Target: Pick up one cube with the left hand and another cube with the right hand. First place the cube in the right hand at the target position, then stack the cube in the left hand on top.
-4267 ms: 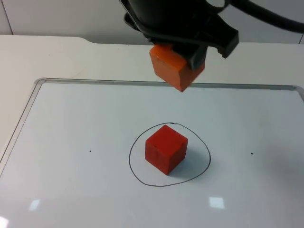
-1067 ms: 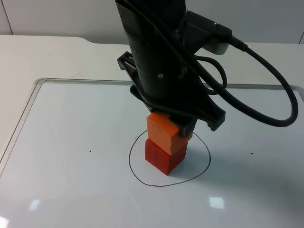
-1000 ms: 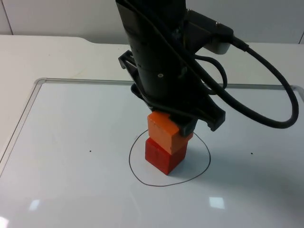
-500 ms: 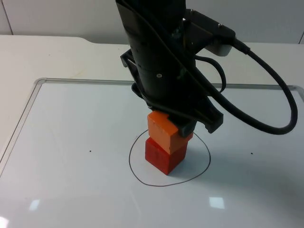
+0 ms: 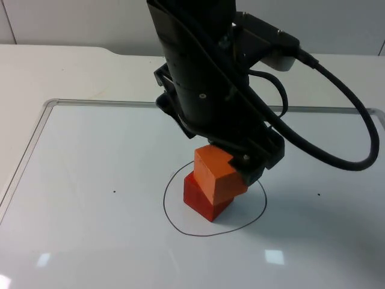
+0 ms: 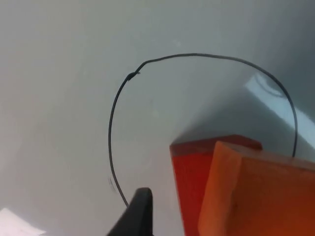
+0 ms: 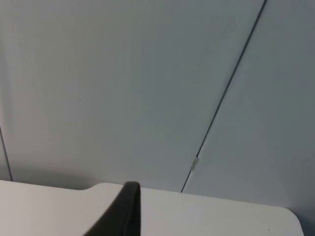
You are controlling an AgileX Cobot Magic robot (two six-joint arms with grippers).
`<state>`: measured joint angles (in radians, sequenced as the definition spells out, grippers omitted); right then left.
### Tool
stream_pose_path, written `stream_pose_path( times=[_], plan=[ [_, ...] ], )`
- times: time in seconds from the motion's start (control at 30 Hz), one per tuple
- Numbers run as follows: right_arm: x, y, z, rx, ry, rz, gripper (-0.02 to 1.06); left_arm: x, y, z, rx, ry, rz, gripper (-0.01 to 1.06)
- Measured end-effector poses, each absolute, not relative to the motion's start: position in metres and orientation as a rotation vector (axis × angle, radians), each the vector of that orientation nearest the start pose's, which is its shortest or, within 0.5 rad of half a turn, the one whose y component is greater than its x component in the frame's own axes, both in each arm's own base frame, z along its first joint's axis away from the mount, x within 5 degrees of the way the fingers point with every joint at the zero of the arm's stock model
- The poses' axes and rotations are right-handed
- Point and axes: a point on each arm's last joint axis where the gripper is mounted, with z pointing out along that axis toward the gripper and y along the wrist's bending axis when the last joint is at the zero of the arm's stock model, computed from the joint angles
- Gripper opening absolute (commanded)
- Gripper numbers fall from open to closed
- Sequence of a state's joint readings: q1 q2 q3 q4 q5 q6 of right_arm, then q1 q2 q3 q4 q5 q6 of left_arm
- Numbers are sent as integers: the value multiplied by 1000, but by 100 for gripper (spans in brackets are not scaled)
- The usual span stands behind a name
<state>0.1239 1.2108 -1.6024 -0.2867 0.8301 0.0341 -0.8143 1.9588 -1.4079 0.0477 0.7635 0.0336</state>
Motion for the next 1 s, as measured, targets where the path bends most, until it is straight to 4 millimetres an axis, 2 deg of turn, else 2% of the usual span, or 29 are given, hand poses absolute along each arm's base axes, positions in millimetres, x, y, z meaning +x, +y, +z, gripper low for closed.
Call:
stream_pose_path(
  times=[0.3, 0.4, 0.43, 0.53, 0.57, 0.67, 0.73, 0.77, 0.8, 0.87, 0.9, 1.0],
  plan=[
    [234, 10, 507, -129, 1896, -226, 106, 283, -292, 193, 1225, 2516, -96, 93],
    [234, 10, 507, -129, 1896, -226, 106, 280, -289, 213, 1212, 2475, -108, 93],
    [234, 10, 507, -129, 1896, -226, 106, 280, -289, 213, 1212, 2475, -108, 93],
    [234, 10, 507, -129, 1896, -226, 106, 278, -285, 254, 1164, 2385, -146, 93],
    [234, 10, 507, -129, 1896, -226, 106, 278, -285, 254, 1164, 2385, -146, 93],
    [234, 10, 507, -129, 1896, -226, 106, 276, -278, 315, 1079, 2246, -205, 93],
    [234, 10, 507, -129, 1896, -226, 106, 275, -267, 363, 999, 2132, -245, 93],
    [234, 10, 507, -129, 1896, -226, 106, 275, -267, 363, 999, 2132, -245, 93],
    [234, 10, 507, -129, 1896, -226, 106, 276, -255, 393, 939, 2063, -244, 93],
    [234, 10, 507, -129, 1898, -226, 106, 277, -233, 436, 839, 1982, -231, 93],
    [234, 10, 507, -129, 1898, -226, 106, 277, -233, 436, 839, 1982, -231, 93],
    [233, 10, 507, -128, 1898, -226, 106, 279, -189, 483, 680, 1911, -184, 93]
  ],
)
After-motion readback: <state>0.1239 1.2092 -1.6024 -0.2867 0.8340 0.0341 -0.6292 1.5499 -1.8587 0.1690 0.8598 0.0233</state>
